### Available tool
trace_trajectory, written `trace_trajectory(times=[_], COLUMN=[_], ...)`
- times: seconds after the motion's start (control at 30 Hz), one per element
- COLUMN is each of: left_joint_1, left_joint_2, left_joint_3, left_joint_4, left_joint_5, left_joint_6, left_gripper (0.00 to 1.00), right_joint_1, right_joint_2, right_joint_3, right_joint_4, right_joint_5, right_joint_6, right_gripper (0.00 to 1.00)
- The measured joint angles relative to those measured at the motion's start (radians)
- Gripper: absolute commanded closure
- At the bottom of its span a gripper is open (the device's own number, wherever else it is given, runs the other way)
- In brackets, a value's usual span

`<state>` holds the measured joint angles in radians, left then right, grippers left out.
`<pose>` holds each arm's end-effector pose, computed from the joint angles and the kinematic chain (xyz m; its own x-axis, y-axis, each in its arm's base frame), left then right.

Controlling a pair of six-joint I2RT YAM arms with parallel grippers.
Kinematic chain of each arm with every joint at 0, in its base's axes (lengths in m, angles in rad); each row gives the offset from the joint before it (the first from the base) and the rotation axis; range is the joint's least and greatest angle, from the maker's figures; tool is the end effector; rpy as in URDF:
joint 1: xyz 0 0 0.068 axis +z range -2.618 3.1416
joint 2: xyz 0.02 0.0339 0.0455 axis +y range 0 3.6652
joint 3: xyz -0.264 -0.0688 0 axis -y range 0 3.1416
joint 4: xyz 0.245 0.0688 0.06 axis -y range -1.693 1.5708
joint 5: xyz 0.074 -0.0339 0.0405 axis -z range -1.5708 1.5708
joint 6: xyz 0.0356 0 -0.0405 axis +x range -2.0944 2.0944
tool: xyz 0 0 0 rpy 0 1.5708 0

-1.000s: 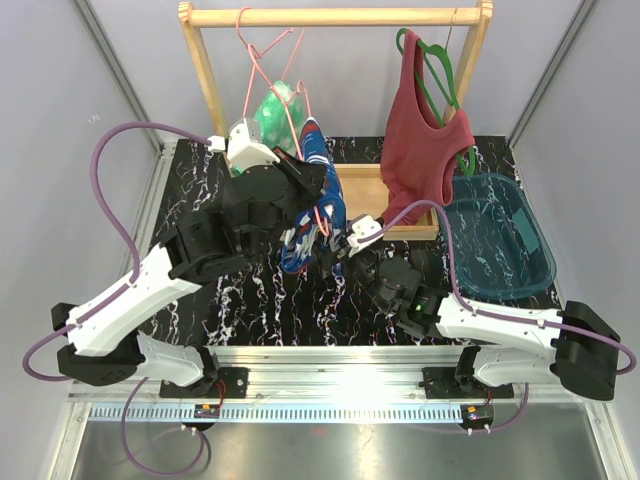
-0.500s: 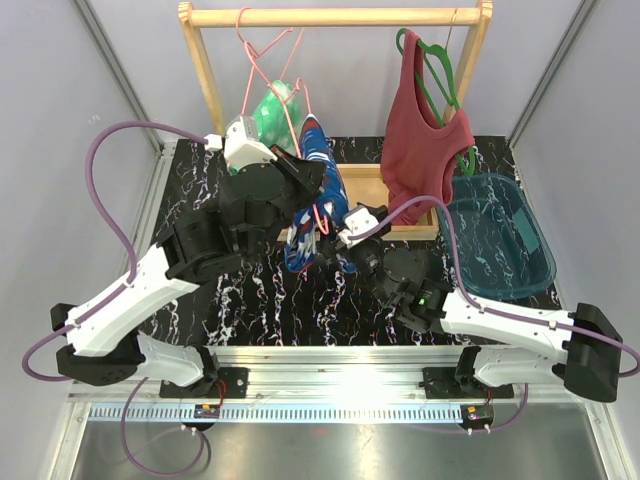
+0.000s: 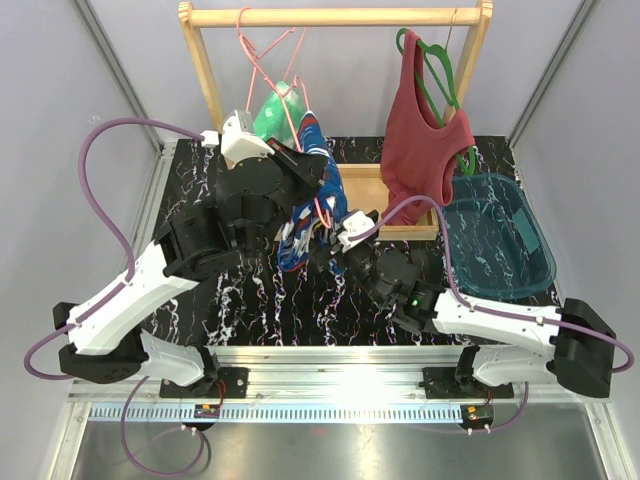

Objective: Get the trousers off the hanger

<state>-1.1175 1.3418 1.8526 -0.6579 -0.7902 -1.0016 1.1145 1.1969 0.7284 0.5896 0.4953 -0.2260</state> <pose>0.1289 -0.2069 0.5282 -0.3082 -0.7208 -0.6209 0.1210 0.6176 -0.7771 0.1358 0.2383 0.3149 0.1823 -0.0761 -0.9803 -0.5552 0.8149 -0.1665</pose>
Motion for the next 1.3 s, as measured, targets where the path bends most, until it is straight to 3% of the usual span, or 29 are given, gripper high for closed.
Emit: trace_trajectory(times=[0.4,0.7,0.93,1.13,1.3], left_joint_1=[0.0,0.0,0.0,0.001,0.003], left_joint_2=[0.0,0.0,0.001,0.008,0.034], left_joint_3=[-0.015,-0.019,-0.016,0.007,0.02], left_joint_4=[0.02,0.012,-0.008,-0.028,-0.028], left_joint_5=[0.0,0.0,0.001,0.016,0.052], left_joint_6=[-0.033,-0.031,-0.013,0.005,0.009], left_gripper=[1.0,1.0,1.0,1.0,1.0], right_joint_1=[0.0,0.0,0.0,0.0,-0.002], right_joint_2=[0.012,0.01,-0.063,-0.185,-0.173], right_joint_3=[0.08,0.121,0.122,0.129,0.18], right_joint_4=[0.039,0.018,-0.086,-0.17,-0.185], right_joint_5=[0.062,0.179,0.197,0.175,0.153], right_joint_6=[-0.002,-0.178,-0.33,-0.375,-0.374], right_gripper=[0.0,0.01,0.08,0.08,0.06])
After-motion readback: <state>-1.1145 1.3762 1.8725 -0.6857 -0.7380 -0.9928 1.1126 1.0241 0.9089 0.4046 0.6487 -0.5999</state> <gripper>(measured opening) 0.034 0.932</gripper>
